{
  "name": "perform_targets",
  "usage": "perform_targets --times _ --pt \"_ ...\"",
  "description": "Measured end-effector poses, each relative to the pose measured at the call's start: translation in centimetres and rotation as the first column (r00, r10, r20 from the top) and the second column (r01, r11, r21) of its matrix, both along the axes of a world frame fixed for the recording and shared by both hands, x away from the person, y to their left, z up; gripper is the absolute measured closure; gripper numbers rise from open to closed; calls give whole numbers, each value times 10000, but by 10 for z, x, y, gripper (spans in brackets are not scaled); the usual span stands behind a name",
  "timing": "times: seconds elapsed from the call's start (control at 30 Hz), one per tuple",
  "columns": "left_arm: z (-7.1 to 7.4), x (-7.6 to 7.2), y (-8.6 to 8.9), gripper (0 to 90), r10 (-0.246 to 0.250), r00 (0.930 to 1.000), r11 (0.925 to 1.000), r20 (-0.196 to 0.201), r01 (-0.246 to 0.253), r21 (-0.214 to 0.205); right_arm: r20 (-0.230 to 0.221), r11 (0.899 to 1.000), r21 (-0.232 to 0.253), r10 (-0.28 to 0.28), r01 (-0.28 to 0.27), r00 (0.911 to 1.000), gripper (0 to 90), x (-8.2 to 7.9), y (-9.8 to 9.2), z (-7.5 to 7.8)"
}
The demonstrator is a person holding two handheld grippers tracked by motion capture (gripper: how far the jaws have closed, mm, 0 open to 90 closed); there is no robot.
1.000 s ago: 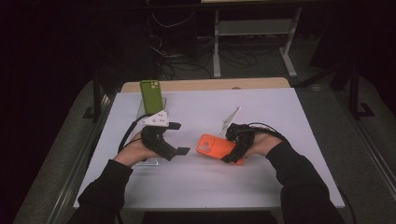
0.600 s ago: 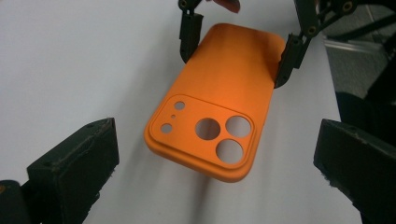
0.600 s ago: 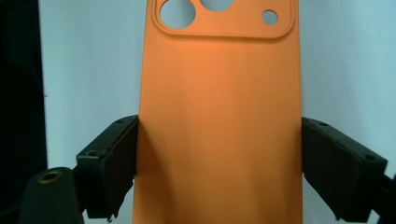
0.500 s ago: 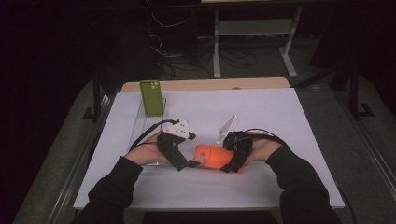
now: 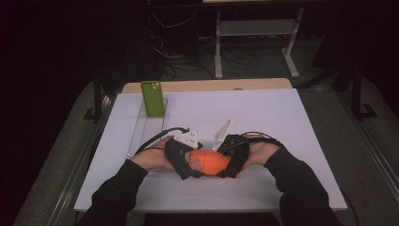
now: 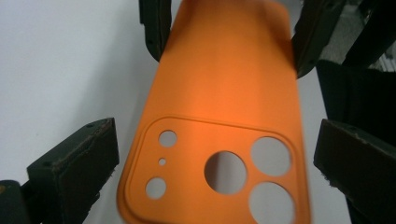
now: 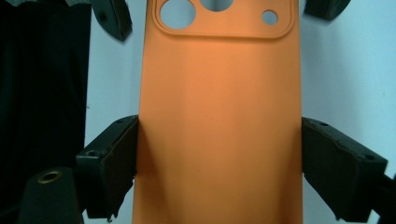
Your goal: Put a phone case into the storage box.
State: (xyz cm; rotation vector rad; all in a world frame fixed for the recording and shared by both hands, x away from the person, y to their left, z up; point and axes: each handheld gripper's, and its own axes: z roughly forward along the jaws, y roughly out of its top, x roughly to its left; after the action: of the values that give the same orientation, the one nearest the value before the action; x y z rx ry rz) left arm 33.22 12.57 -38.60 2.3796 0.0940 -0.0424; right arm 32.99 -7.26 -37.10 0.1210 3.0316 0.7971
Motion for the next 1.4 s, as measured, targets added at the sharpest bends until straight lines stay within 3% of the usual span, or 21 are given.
perform_targets --times 0.17,0.33,0.57,0.63,0.8,1.03,1.13,1.23,1.4 --pt "-4 -1 -4 0 -108 9998 9998 -142 110 158 110 9999 90 143 -144 9998 150 -2 2 3" --pt "-6 -2 -5 97 -142 9998 9999 -167 142 23 123 9998 129 161 -163 9998 150 -2 1 3" --pt "-5 -2 -3 129 -358 9993 9992 -94 360 159 88 9996 126 253 -254 9996 149 -3 2 2" --pt "-3 -2 -3 138 -342 9994 9994 -93 342 1 139 9995 180 245 -248 9996 146 -3 1 2" --pt "2 -2 -1 151 -343 9989 9989 -328 332 -338 394 9989 454 130 -148 9991 94 -5 -2 3" --pt "2 -2 2 152 -131 9994 9995 -322 122 -287 83 9964 765 -381 373 9992 31 0 -11 6" --pt "0 0 4 151 270 9991 9993 -341 -278 -234 -391 9882 1083 -1043 1080 9938 24 1 -20 8" --pt "-2 2 7 151 855 9958 9961 -328 -862 -190 -202 9777 1620 -1318 1334 9911 19 6 -30 10" --pt "-3 5 10 151 1965 9797 9791 -397 -1982 -462 -387 9480 2245 -2228 2258 9741 15 8 -49 8"
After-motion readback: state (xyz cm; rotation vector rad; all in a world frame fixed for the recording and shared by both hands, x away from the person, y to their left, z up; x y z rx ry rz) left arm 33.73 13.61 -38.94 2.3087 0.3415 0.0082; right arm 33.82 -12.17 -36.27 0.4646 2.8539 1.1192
